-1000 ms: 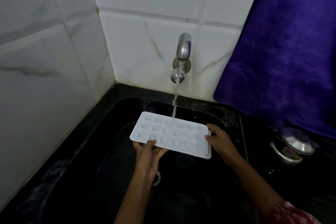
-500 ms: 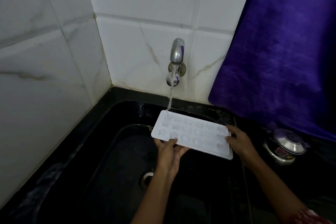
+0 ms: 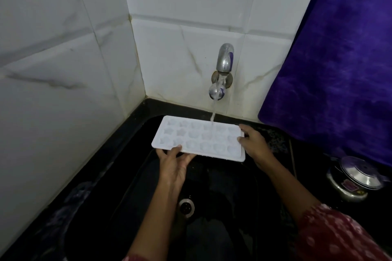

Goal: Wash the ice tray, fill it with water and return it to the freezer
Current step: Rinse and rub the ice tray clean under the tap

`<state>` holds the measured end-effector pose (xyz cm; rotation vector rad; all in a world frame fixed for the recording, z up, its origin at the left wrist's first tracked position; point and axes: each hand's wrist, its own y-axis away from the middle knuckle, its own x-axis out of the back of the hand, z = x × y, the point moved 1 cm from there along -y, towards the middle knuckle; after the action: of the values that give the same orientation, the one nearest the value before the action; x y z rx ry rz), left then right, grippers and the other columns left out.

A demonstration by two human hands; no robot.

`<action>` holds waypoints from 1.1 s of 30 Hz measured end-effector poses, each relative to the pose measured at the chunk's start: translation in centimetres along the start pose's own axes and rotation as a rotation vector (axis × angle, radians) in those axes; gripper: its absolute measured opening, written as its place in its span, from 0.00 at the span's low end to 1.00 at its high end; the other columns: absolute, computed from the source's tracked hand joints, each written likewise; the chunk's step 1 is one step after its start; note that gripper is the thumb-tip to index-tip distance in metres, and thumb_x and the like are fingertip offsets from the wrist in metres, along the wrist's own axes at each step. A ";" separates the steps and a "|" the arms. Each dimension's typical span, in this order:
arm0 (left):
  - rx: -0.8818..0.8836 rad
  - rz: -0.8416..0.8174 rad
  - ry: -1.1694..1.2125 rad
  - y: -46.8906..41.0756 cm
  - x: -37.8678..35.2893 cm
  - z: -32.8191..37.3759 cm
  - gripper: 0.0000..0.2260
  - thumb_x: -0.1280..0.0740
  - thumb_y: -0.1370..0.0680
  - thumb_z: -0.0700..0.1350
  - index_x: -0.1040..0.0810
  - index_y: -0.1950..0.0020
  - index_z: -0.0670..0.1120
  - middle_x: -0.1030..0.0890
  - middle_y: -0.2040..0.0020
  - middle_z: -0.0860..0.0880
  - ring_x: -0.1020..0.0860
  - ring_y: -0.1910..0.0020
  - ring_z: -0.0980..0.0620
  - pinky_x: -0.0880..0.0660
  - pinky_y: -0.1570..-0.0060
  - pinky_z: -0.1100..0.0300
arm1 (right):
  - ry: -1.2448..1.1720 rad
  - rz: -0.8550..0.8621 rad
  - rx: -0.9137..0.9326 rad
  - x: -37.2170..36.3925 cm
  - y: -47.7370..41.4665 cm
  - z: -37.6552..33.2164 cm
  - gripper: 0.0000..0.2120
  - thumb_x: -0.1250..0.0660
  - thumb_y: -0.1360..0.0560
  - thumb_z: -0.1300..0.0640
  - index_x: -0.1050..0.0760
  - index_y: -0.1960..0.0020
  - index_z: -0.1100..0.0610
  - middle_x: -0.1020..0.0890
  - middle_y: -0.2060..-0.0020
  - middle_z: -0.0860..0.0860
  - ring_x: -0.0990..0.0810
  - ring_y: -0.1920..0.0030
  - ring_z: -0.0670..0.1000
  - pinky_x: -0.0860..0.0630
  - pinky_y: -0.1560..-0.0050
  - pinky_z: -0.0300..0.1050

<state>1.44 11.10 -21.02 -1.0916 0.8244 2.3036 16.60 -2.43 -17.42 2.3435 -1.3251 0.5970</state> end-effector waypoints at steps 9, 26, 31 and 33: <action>-0.085 0.057 0.022 -1.3 1.7 3.3 0.31 0.41 0.25 0.27 0.40 0.29 0.53 0.26 0.42 0.44 0.23 0.47 0.40 0.23 0.55 0.36 | 0.005 -0.080 0.049 -3.4 -1.3 -3.2 0.23 0.40 0.24 0.66 0.35 0.30 0.59 0.29 0.33 0.57 0.28 0.36 0.55 0.32 0.33 0.48; 0.093 -0.018 0.026 -0.4 -1.6 -3.9 0.33 0.41 0.26 0.27 0.42 0.28 0.56 0.26 0.38 0.44 0.23 0.44 0.39 0.22 0.54 0.40 | 0.159 0.038 -0.016 3.0 -1.2 1.5 0.23 0.41 0.24 0.67 0.36 0.30 0.62 0.29 0.34 0.59 0.30 0.35 0.57 0.34 0.37 0.45; 0.127 -0.001 0.001 0.6 -2.2 -5.7 0.33 0.41 0.25 0.27 0.42 0.28 0.55 0.27 0.37 0.43 0.23 0.44 0.39 0.20 0.60 0.45 | 0.295 0.069 -0.073 4.6 -1.5 2.4 0.19 0.39 0.23 0.61 0.34 0.33 0.62 0.26 0.38 0.62 0.27 0.39 0.60 0.32 0.40 0.46; 0.128 0.001 0.001 1.0 -2.1 -6.1 0.32 0.41 0.25 0.27 0.41 0.28 0.54 0.27 0.36 0.43 0.23 0.44 0.39 0.20 0.60 0.44 | 0.537 0.151 0.018 4.3 -1.6 1.6 0.22 0.38 0.23 0.56 0.36 0.31 0.61 0.28 0.37 0.62 0.29 0.38 0.61 0.32 0.37 0.52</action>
<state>5.27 5.89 -22.12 -1.0363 0.9587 2.2183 20.30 -5.54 -16.62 1.9048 -1.2392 1.1870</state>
